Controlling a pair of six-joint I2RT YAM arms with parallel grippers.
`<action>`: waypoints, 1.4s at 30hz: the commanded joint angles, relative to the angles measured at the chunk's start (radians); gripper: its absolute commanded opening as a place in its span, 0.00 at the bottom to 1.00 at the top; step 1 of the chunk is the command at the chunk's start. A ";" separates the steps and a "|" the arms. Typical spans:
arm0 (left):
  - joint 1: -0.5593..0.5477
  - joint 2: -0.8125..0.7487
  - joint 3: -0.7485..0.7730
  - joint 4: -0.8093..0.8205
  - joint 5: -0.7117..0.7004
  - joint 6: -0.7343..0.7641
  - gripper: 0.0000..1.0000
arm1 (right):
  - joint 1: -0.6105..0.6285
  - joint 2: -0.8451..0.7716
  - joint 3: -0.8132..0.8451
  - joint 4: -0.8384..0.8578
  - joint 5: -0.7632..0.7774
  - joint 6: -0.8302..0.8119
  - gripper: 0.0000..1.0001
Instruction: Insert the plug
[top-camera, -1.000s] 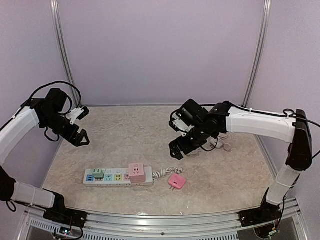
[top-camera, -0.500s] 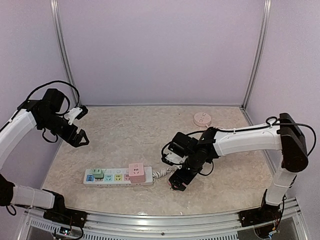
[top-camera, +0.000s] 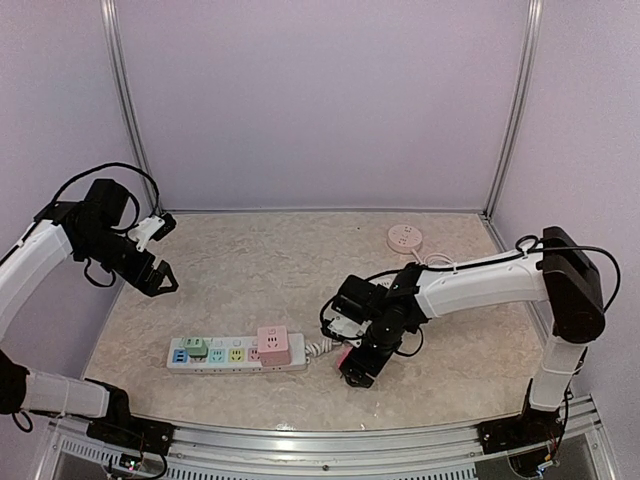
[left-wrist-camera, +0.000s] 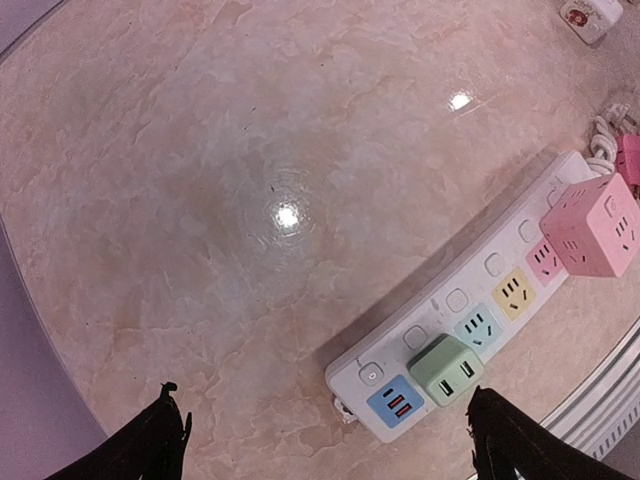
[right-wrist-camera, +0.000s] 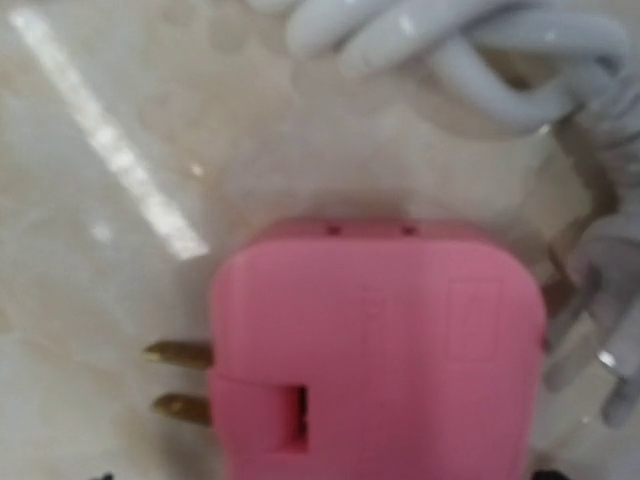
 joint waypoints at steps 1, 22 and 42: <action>0.007 -0.017 -0.010 -0.009 0.016 0.007 0.96 | 0.010 0.045 -0.015 0.008 0.030 -0.041 0.88; 0.007 -0.010 0.033 -0.032 0.060 0.003 0.95 | 0.026 -0.081 -0.030 0.026 0.164 -0.065 0.16; -0.437 -0.081 0.556 -0.140 0.151 0.036 0.93 | 0.140 -0.366 0.247 0.465 0.341 -0.580 0.00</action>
